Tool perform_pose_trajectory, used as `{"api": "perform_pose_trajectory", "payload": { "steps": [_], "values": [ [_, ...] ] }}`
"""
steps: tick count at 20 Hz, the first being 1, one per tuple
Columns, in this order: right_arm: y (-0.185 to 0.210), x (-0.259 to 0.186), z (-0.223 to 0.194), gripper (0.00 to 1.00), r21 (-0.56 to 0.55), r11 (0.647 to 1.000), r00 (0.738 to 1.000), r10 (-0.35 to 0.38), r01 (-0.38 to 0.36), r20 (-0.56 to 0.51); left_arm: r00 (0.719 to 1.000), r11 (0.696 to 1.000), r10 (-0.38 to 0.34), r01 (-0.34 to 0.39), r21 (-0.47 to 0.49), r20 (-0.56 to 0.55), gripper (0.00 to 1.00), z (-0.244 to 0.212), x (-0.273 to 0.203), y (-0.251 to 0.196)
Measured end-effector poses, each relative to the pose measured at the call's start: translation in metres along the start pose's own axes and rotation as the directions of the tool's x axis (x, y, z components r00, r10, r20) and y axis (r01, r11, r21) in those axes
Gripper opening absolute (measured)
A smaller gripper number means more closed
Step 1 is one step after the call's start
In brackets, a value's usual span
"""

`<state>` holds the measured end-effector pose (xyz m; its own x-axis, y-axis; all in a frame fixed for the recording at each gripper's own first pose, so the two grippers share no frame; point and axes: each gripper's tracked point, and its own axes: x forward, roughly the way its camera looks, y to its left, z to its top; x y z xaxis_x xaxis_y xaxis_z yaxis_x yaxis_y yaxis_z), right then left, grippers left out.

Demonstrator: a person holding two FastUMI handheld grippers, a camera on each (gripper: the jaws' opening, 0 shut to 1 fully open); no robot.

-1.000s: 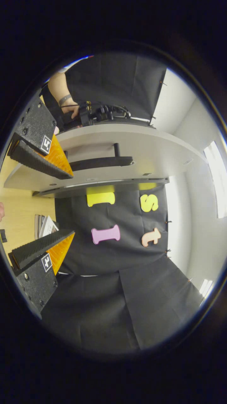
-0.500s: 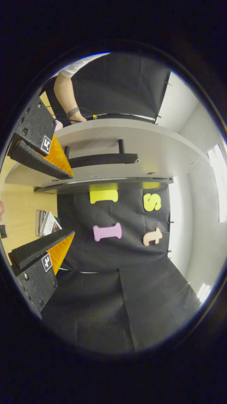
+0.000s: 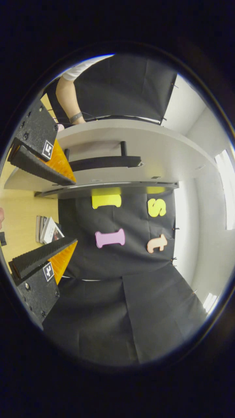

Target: Open the cabinet door with the right hand, grasp the bottle in the cabinet with the left hand and place it on the coaster, then close the cabinet door with the right hand.

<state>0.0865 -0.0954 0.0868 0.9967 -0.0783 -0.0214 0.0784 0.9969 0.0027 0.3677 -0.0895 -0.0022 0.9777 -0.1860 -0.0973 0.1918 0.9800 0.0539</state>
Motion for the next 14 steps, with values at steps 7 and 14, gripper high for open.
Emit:
{"api": "perform_pose_trajectory", "payload": {
  "steps": [7, 14],
  "values": [
    [0.0, 0.0, 0.001, 0.96, -0.007, 1.0, 1.0, 0.0, 0.0, 0.0, 1.0, 0.999, 0.01, -0.01, -0.035, 0.016, 0.4, 0.004, -0.002, 0.005],
    [-0.001, 0.0, 0.001, 0.99, -0.018, 1.0, 1.0, -0.003, 0.003, 0.006, 0.998, 0.999, 0.039, -0.038, -0.029, 0.048, 0.4, 0.027, -0.042, 0.023]
  ]
}}
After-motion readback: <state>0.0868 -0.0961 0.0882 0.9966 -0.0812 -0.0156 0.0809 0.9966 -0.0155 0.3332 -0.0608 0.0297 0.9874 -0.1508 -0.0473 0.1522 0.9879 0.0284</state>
